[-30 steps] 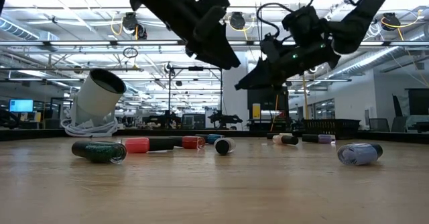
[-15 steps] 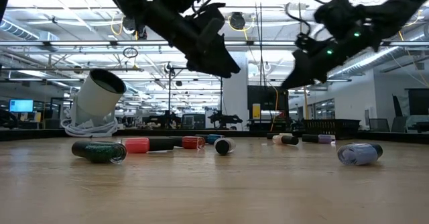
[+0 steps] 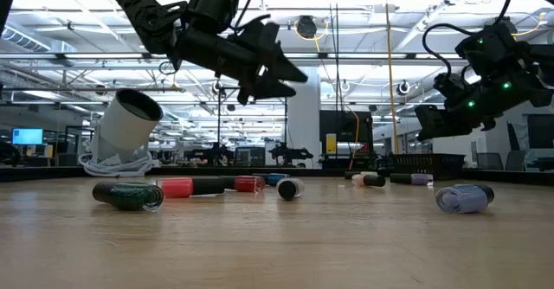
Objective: Pick & Place Nail Polish
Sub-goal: Put the blue nail polish into the black bin, then put the silver green nail polish into the black bin
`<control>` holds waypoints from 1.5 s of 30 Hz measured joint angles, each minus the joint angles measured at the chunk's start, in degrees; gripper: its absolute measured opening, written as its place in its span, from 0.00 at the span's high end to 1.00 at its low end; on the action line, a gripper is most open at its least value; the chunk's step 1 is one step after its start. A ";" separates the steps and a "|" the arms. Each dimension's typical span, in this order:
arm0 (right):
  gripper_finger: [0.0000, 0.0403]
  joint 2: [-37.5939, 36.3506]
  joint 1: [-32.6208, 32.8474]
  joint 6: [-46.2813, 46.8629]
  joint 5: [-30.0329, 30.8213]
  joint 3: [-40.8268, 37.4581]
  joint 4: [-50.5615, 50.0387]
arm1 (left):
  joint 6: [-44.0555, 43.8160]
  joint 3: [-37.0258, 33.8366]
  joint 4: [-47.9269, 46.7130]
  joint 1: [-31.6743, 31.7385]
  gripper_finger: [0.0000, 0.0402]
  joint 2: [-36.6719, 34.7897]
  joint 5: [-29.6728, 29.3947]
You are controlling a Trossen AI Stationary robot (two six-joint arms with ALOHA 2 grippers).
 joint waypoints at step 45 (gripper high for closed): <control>0.55 3.04 -10.48 -2.51 -18.73 0.42 13.38 | -2.18 -0.04 2.93 -0.24 0.40 0.00 0.34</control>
